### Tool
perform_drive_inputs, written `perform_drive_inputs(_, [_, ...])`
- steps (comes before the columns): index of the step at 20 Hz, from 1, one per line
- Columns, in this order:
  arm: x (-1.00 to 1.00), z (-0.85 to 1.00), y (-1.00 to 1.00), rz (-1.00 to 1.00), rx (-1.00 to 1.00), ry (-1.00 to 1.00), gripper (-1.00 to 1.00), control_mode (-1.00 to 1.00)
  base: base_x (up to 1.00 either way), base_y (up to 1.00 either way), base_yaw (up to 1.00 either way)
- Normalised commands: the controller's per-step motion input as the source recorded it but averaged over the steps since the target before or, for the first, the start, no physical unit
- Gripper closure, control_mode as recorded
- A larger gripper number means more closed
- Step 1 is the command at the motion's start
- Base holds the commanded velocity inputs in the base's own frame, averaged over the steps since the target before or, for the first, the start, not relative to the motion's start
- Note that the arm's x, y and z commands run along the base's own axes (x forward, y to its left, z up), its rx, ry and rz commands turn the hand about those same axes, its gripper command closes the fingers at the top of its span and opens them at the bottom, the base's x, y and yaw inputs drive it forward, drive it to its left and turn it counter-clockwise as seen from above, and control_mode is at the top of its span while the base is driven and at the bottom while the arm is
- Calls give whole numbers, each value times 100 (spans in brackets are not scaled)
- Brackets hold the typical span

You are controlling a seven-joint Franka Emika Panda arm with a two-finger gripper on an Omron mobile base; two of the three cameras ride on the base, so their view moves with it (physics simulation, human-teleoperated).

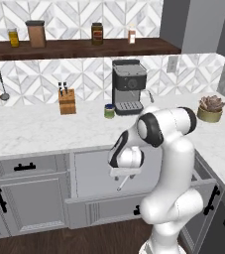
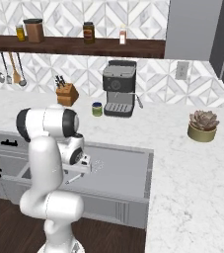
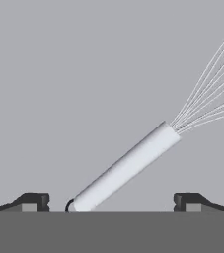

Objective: Pick the whisk from the drawer and place it on the counter.

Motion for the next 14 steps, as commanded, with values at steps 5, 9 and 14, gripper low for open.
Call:
perform_drive_inputs(5, [33, -41, 17, -6, 0, 0, -100, -100, 0, 0, 0])
perform_drive_inputs(9, [13, -44, 10, -5, 0, 0, -100, -100, 0, 0, 0])
perform_drive_inputs(14, [-7, -63, 0, -5, 0, 0, 100, -100, 0, 0, 0])
